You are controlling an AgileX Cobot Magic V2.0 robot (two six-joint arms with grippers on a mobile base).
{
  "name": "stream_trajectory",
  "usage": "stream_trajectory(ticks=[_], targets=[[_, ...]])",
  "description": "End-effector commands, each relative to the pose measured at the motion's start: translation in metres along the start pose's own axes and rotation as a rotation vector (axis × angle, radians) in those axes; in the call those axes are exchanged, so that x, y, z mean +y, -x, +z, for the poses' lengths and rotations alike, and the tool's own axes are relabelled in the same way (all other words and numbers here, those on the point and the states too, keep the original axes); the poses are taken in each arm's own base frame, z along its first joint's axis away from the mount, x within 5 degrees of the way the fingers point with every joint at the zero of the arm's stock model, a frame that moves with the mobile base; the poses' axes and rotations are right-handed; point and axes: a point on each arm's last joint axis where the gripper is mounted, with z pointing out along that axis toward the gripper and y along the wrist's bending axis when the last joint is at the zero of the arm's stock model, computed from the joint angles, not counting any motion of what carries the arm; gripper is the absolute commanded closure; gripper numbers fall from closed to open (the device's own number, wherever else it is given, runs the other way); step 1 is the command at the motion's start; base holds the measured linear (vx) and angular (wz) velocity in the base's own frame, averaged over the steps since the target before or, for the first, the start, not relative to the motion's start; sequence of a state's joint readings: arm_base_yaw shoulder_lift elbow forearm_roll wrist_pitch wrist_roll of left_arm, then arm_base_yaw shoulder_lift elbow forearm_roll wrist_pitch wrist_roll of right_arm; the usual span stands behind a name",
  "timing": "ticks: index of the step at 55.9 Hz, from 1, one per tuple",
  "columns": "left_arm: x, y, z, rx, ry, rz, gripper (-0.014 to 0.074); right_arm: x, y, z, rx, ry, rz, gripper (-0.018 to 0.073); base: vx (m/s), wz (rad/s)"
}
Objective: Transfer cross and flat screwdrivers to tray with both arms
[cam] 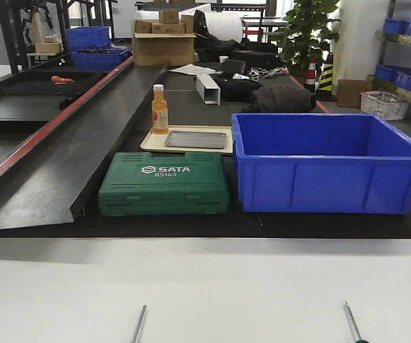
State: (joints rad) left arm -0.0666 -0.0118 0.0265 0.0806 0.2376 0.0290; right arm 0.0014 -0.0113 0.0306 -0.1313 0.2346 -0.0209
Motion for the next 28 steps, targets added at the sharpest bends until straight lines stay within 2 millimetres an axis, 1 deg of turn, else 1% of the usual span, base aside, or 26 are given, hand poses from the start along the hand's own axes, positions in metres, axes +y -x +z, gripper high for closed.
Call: stream_trajectory(ticks=[1,7,11,17,23,28], targets=[[0.002,0.015,-0.003,-0.106,0.016,0.103,0.0602,0.0,0.007,0.0,-0.096,-0.008,-0.021,0.0567,0.0,0.0],[0.002,0.016,-0.003,-0.108,0.017,0.117,0.0602,0.0,0.011,-0.001,-0.146,-0.009,-0.021,0.0567,0.0,0.0],[0.002,0.017,-0.003,-0.129,0.024,0.168,0.0602,0.0,0.013,-0.001,-0.16,-0.009,-0.021,0.0567,0.0,0.0],[0.002,0.02,-0.003,-0.155,0.026,0.176,0.0602,0.0,0.014,-0.001,-0.173,-0.009,-0.021,0.0567,0.0,0.0],[0.002,0.029,-0.006,-0.253,0.034,0.169,0.0602,0.0,0.017,-0.002,-0.213,-0.009,-0.014,0.0567,0.0,0.0],[0.002,0.038,-0.008,-0.357,0.025,0.069,0.0602,0.0,0.024,-0.004,-0.291,-0.011,-0.014,0.0567,0.0,0.0]])
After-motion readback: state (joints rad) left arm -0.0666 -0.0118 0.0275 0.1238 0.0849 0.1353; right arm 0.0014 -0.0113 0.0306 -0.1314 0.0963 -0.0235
